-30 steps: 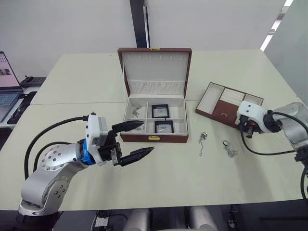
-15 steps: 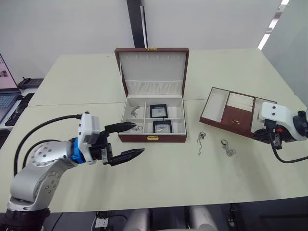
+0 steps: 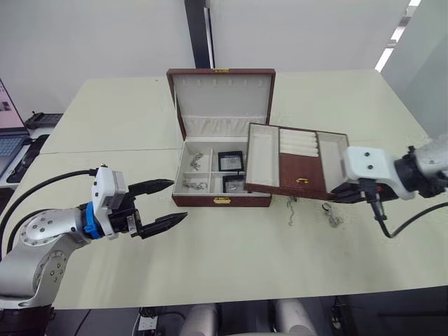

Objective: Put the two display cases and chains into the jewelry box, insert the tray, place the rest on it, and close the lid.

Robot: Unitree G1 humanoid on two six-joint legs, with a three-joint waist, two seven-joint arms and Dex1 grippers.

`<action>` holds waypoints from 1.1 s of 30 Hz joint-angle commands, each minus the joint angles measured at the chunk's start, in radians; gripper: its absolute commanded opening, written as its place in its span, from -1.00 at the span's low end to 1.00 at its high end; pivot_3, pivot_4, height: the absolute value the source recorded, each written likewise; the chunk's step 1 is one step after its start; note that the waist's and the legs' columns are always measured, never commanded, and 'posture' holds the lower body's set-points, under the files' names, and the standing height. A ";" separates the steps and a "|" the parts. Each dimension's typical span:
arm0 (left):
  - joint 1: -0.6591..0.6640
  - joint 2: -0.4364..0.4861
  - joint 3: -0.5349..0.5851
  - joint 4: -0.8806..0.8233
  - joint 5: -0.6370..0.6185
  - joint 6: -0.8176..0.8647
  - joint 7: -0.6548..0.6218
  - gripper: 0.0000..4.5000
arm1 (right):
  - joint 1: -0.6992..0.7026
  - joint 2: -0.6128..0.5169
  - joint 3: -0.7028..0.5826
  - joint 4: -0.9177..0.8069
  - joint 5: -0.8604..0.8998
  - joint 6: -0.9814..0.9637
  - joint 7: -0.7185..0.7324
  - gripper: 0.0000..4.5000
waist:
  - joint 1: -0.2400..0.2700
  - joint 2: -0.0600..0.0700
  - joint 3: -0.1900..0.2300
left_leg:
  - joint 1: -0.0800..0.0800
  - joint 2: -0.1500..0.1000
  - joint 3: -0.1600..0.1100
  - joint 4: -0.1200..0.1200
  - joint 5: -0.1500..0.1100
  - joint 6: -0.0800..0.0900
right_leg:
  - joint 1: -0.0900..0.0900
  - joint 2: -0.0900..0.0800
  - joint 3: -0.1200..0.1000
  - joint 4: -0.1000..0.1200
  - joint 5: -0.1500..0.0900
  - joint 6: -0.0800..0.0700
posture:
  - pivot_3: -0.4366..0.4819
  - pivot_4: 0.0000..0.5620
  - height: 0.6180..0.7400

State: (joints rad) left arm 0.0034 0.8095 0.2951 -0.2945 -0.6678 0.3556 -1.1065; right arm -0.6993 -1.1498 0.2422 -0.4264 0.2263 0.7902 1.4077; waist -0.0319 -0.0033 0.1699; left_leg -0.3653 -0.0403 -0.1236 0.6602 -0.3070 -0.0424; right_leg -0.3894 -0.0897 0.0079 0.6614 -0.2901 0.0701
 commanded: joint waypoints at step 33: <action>0.060 0.001 0.104 0.073 0.058 -0.128 0.002 1.00 | -0.450 0.557 0.443 0.433 -0.232 0.071 -0.061 -0.99 | -0.009 -0.002 0.001 | -0.003 0.000 -0.002 0.000 0.000 -0.003 | -0.007 0.001 0.001 0.003 0.000 -0.001 | -0.05 -0.47 1.00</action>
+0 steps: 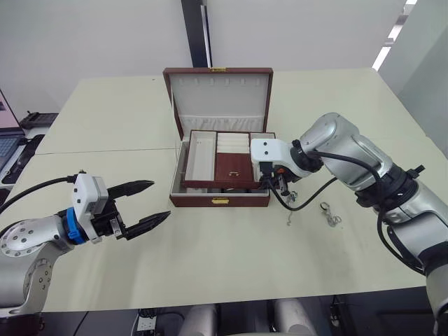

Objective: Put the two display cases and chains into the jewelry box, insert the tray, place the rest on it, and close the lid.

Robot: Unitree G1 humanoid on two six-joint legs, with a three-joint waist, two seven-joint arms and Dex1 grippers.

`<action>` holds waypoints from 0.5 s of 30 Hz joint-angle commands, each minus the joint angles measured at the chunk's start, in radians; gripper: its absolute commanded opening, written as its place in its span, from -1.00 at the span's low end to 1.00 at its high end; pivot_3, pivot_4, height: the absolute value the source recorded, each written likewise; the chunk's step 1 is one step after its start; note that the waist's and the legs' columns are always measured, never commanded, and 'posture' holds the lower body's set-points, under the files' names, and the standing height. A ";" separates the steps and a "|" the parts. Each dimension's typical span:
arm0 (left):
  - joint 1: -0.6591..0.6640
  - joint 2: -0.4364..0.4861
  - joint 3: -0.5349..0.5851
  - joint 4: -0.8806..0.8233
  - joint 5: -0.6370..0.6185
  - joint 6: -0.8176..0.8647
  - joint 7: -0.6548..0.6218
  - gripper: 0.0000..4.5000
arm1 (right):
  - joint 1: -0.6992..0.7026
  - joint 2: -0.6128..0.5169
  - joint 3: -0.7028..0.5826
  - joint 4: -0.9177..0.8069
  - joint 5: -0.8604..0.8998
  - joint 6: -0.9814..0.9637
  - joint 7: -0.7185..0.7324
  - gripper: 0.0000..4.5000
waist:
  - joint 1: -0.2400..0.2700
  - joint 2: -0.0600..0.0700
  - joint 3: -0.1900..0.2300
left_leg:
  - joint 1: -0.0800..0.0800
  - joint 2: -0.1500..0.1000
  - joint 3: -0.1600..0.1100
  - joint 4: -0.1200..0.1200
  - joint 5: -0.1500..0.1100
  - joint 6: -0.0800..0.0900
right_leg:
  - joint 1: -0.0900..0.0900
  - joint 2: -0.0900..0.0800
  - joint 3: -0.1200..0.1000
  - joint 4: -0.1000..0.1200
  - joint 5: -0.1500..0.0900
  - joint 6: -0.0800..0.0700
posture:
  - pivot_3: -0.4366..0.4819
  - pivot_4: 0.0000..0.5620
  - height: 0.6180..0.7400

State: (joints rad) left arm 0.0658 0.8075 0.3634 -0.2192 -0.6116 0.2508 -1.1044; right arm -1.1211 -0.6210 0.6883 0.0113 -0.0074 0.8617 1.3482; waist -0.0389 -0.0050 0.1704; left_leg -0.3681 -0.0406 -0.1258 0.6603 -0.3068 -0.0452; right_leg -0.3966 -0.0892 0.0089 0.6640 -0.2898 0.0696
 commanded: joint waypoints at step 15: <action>-0.005 0.012 0.053 -0.004 -0.002 -0.013 0.008 1.00 | -0.058 0.091 -0.019 -0.071 0.029 0.083 0.018 -0.99 | -0.018 0.000 0.000 | -0.009 0.000 0.000 0.001 0.000 -0.001 | -0.012 -0.001 0.001 0.003 0.001 -0.001 | -0.05 -0.47 1.00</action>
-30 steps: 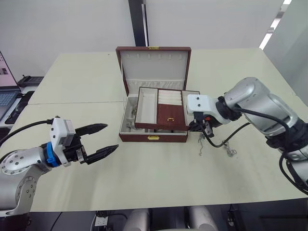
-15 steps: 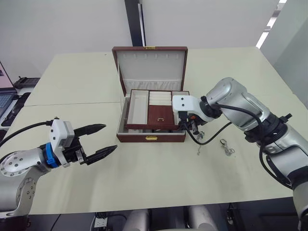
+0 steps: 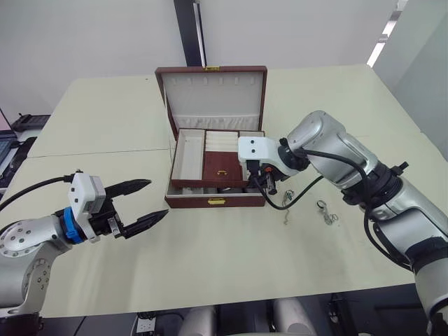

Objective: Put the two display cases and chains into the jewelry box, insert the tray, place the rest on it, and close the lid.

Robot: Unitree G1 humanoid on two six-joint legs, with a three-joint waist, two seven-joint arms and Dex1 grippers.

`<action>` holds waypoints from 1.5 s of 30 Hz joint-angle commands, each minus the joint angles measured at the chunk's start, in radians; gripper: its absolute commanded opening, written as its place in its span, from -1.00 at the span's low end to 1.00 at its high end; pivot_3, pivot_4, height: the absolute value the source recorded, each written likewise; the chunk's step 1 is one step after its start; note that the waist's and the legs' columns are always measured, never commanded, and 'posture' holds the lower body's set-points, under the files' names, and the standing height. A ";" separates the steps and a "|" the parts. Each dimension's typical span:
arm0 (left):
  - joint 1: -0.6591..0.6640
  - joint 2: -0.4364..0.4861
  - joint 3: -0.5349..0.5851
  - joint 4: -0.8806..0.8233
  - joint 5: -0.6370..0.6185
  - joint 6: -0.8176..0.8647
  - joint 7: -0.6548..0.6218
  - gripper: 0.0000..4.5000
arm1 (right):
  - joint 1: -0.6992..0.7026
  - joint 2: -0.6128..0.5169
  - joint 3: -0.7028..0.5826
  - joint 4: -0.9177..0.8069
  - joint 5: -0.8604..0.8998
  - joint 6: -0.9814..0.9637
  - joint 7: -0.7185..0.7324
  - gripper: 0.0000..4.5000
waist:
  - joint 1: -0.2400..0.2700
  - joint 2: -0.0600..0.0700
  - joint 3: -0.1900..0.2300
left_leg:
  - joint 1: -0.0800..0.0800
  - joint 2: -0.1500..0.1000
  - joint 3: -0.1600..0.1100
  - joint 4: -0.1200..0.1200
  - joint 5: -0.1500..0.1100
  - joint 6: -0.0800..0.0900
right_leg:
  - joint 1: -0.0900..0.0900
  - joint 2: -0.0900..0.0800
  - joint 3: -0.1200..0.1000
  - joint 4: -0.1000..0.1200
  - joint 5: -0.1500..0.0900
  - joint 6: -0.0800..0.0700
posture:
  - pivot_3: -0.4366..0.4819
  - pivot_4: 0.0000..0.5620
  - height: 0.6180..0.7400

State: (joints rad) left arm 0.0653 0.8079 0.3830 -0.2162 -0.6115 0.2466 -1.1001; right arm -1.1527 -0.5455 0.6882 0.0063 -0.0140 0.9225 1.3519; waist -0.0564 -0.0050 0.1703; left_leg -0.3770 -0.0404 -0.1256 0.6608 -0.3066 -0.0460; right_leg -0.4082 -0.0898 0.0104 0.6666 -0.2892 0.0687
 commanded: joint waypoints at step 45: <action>-0.015 0.011 0.069 -0.023 -0.029 0.048 0.034 1.00 | -0.011 0.023 0.012 0.062 -0.009 -0.084 -0.031 -0.88 | 0.000 0.000 0.000 | -0.003 0.000 -0.001 0.002 0.001 -0.002 | -0.003 -0.001 -0.001 0.003 0.000 0.000 | -0.05 -0.47 1.00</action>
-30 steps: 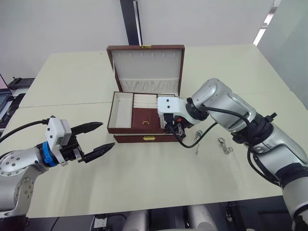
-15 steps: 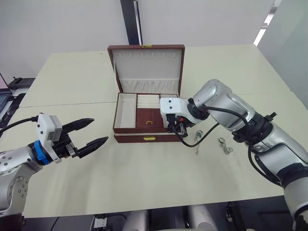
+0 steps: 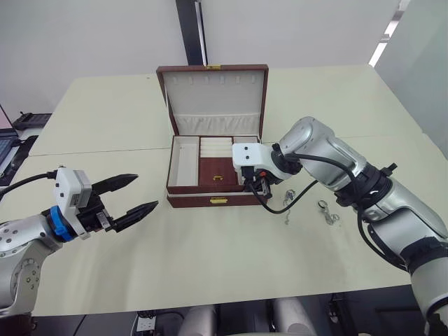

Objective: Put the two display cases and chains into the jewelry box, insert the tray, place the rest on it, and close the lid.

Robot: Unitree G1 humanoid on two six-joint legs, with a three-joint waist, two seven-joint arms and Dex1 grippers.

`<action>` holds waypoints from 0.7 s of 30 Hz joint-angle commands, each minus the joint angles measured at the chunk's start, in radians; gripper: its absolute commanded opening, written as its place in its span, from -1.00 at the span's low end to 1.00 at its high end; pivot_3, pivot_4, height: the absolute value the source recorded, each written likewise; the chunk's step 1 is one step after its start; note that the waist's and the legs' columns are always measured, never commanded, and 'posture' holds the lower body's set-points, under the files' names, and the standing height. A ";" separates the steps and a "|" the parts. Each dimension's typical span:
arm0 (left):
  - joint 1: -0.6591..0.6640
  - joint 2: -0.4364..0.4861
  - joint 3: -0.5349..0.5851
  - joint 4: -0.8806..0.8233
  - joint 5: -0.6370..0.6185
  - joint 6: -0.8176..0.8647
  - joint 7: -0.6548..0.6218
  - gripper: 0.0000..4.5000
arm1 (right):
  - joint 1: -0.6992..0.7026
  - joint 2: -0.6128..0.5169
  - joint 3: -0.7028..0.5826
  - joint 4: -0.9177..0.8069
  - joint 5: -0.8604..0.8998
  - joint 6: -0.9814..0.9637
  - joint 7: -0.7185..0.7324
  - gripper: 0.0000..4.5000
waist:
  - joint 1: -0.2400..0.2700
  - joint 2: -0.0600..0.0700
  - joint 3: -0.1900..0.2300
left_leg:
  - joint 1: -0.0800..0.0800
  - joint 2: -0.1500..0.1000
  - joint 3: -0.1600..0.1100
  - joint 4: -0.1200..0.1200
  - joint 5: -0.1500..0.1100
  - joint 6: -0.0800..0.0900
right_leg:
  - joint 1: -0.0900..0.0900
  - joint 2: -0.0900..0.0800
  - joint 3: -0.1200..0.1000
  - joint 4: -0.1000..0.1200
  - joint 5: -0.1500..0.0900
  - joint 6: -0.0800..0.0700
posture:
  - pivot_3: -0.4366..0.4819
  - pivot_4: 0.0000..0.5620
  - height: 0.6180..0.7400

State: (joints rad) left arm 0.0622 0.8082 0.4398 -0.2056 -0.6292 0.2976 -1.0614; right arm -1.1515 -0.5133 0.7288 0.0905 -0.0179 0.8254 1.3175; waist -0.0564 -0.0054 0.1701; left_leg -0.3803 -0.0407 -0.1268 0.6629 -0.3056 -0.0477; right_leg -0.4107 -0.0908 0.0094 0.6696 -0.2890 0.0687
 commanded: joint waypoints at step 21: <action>-0.040 0.006 0.014 -0.035 -0.019 0.020 -0.003 1.00 | 0.029 0.127 -0.316 -0.103 0.123 -0.048 -0.199 0.02 | -0.001 0.000 0.000 | 0.000 0.000 0.001 0.000 0.000 0.000 | -0.003 0.000 0.001 0.005 0.000 0.000 | -0.05 -0.47 1.00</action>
State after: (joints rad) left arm 0.0265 0.8079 0.4347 -0.2363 -0.6339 0.3218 -1.0610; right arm -1.1135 -0.3937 0.4510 -0.0109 0.1015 0.8004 1.1543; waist -0.0574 -0.0057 0.1699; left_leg -0.3804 -0.0408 -0.1259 0.6631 -0.3054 -0.0480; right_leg -0.4145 -0.0913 0.0109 0.6756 -0.2890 0.0687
